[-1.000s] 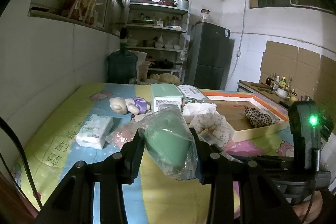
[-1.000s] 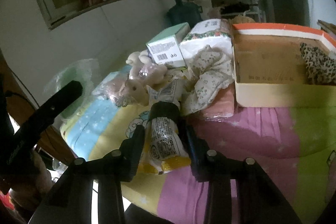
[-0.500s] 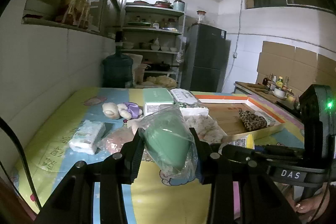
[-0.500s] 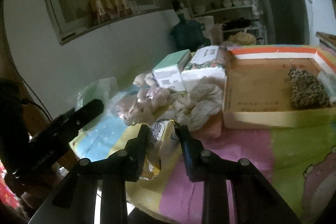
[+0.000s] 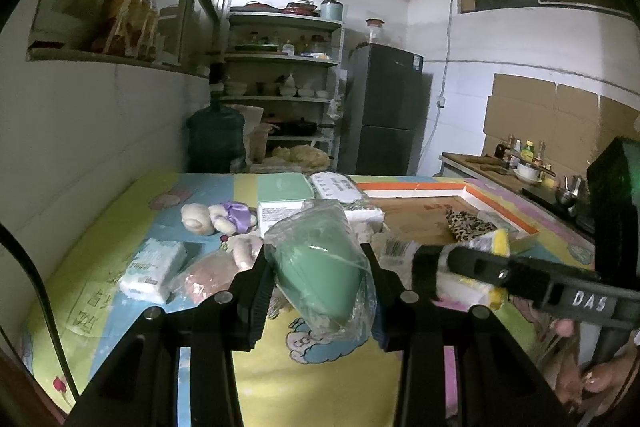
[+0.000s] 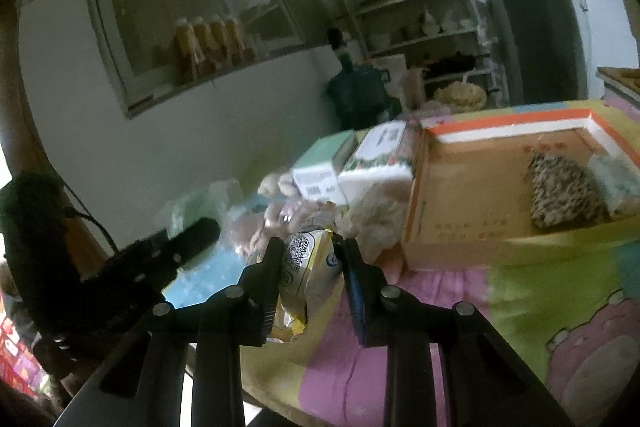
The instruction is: Organize soft objects
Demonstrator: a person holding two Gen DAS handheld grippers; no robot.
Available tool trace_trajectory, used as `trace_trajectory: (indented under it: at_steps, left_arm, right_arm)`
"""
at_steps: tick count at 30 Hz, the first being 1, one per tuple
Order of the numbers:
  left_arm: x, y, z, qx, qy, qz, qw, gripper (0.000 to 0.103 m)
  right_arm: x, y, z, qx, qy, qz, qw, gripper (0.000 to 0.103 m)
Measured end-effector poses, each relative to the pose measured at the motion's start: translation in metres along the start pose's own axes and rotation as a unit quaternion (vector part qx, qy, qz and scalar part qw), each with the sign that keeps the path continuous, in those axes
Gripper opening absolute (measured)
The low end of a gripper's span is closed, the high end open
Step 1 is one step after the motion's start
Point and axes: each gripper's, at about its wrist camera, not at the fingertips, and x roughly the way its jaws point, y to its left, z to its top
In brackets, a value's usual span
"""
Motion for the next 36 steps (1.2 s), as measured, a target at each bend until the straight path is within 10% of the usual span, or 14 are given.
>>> trace_trajectory:
  at_steps: [36]
  left_arm:
    - [0.128,-0.144,0.073,0.016,0.05,-0.157,0.9862,0.041]
  right_arm:
    - [-0.102,-0.156,0.073,0.054,-0.121,-0.142,0.981,0.03]
